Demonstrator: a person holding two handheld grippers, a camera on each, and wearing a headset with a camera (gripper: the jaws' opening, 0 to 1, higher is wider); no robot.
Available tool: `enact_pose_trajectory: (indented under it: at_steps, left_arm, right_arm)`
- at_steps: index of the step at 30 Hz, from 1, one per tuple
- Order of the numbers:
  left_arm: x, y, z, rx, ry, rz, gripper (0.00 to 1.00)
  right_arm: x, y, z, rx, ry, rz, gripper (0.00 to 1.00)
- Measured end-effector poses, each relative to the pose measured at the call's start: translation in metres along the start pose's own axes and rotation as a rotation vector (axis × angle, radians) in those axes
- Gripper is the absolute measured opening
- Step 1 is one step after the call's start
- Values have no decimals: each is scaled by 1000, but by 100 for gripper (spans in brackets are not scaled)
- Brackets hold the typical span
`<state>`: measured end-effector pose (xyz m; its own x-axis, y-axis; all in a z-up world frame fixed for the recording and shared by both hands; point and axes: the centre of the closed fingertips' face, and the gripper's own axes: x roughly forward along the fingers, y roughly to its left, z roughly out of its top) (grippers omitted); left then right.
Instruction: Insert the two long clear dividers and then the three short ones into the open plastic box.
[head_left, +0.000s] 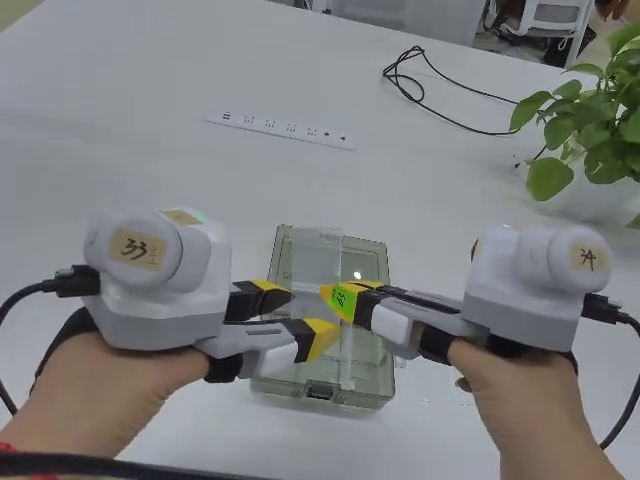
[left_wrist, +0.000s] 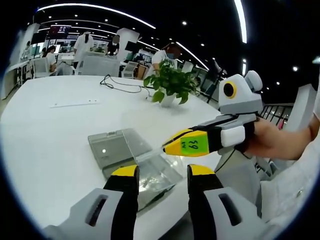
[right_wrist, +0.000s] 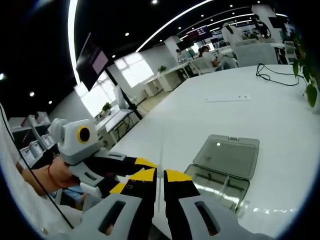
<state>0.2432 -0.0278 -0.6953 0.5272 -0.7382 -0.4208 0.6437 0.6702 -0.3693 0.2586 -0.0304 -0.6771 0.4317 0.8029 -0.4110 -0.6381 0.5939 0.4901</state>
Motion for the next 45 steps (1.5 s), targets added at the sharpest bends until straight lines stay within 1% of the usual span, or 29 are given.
enact_pose_trajectory:
  at_steps: [2, 6, 9, 10, 12, 14, 16, 17, 18, 19, 20, 21, 22, 24, 25, 26, 28, 30, 31, 32, 33, 34, 36, 37, 39, 40, 43, 45]
  left_arm:
    - [-3, 3, -1, 18, 2, -2, 36]
    - [-10, 9, -2, 32, 5, -10, 43]
    - [-15, 14, -7, 55, 16, -19, 47]
    - [-17, 15, -8, 77, 21, -26, 48]
    - [-21, 17, -8, 129, 12, -39, 51]
    - [-23, 17, -9, 149, 17, -51, 56]
    - [-26, 20, -11, 189, 23, -63, 60]
    - [-27, 21, -12, 198, 29, -69, 63]
    - [-28, 21, -11, 209, 29, -75, 66]
    - [-30, 22, -10, 231, 24, -85, 69]
    - [-31, 21, -11, 241, 27, -94, 73]
    - [-32, 22, -11, 258, 32, -110, 75]
    - [-32, 22, -11, 275, 29, -118, 77]
    - [-33, 23, -13, 291, 37, -131, 82]
    - [-34, 25, -15, 307, 46, -145, 83]
    - [-34, 26, -16, 313, 48, -149, 85]
    - [-35, 26, -18, 328, 47, -167, 89]
    - [-35, 27, -22, 338, 57, -184, 92]
    - [-35, 28, -26, 350, 69, -198, 94]
    - [-35, 28, -28, 361, 76, -205, 95]
    - [-35, 29, -30, 371, 81, -209, 96]
    - [-35, 31, -33, 379, 86, -213, 98]
    - [-36, 33, -36, 379, 92, -225, 98]
    - [-36, 34, -36, 379, 89, -231, 97]
    - [-36, 35, -39, 382, 90, -247, 98]
    - [-35, 36, -41, 385, 96, -256, 98]
    - [-34, 39, -44, 393, 100, -273, 98]
    - [-34, 42, -44, 387, 101, -278, 97]
  right_arm:
    - [-1, -1, 1, 3, -1, -8, 6]
    - [-3, -5, 8, 13, -16, -30, 6]
    - [-4, -9, 11, 10, -17, -52, 6]
    - [-5, -10, 12, 15, -19, -61, 6]
    - [-6, -11, 15, 19, -21, -71, 6]
    - [-6, -12, 17, 23, -26, -79, 6]
    - [-5, -15, 18, 14, -14, -100, 6]
    - [-5, -16, 18, 14, -9, -111, 6]
    - [-5, -18, 19, 40, -6, -123, 7]
    - [-5, -19, 20, 50, -5, -124, 7]
    - [-5, -20, 21, 54, -2, -132, 7]
    - [-5, -22, 22, 72, 6, -149, 7]
    - [-4, -23, 22, 84, 7, -152, 7]
    - [-4, -24, 24, 89, 13, -164, 7]
    - [-4, -27, 24, 83, 28, -189, 7]
    - [-4, -28, 24, 84, 31, -192, 7]
    - [-2, -28, 22, 102, 54, -206, 7]
    - [0, -27, 21, 109, 69, -220, 7]
    - [1, -29, 18, 123, 92, -234, 7]
    - [2, -30, 17, 123, 98, -241, 7]
    - [3, -32, 12, 146, 126, -258, 7]
    - [4, -32, 9, 158, 143, -265, 7]
    - [7, -36, 4, 183, 168, -294, 7]
    - [8, -37, 0, 195, 185, -302, 7]
    - [10, -39, -6, 235, 203, -316, 7]
    - [12, -47, -8, 261, 218, -323, 7]
    - [17, -54, -18, 293, 260, -337, 7]
    - [19, -60, -27, 300, 291, -350, 7]
